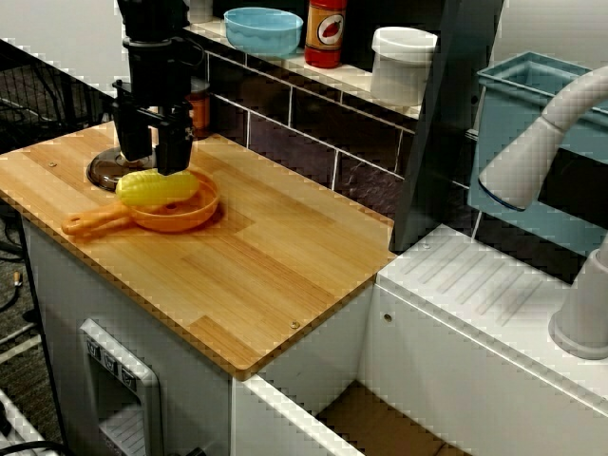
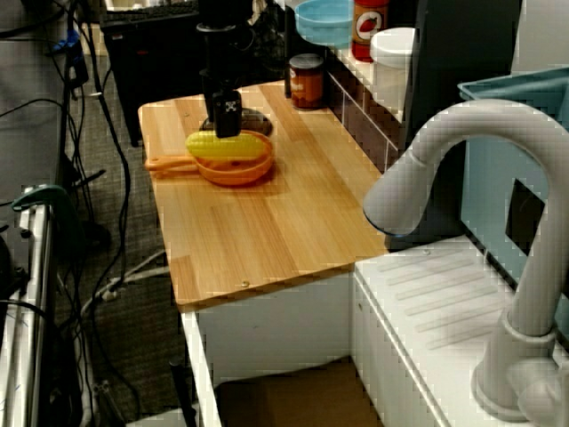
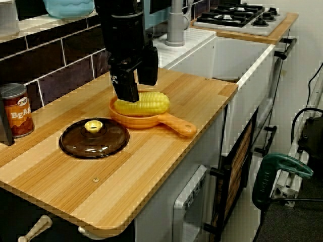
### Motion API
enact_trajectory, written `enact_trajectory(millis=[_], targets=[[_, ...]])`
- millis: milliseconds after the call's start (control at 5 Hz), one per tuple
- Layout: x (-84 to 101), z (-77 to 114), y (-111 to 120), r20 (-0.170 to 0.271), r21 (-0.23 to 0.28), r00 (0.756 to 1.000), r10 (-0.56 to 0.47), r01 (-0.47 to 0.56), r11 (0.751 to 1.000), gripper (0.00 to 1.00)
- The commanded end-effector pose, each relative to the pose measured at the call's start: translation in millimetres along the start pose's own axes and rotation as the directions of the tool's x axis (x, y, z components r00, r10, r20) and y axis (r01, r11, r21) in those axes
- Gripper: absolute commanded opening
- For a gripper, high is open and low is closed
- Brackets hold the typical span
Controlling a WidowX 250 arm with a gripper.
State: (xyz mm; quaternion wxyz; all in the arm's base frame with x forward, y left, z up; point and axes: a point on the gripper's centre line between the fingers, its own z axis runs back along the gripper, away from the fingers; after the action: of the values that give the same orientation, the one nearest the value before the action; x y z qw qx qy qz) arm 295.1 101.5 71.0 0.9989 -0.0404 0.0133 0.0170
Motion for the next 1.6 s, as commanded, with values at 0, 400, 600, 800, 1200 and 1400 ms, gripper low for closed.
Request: enact_trajectory(millis=[0, 400, 600, 800, 1200, 1400], targets=[[1.6, -5.4, -2, 0.024, 0.041, 1.000, -0.007, 0.006, 0.999, 1.00], [3.1, -18.1, -4, 0.004, 0.063, 1.000, -0.004, 0.004, 0.998, 1.00], [2.7, -22.8, -3, -0.007, 0.050, 1.000, -0.010, 0.010, 0.999, 0.00], [0.5, -23.6, -4, -0.002, 0.052, 1.000, -0.020, 0.020, 0.998, 0.00], [-0.5, 1.0, -7, 0.011, 0.019, 0.999, -0.040, 0.040, 0.999, 0.00], [0.8, 20.3, -7, 0.027, 0.003, 0.999, -0.041, 0.041, 0.999, 0.00]])
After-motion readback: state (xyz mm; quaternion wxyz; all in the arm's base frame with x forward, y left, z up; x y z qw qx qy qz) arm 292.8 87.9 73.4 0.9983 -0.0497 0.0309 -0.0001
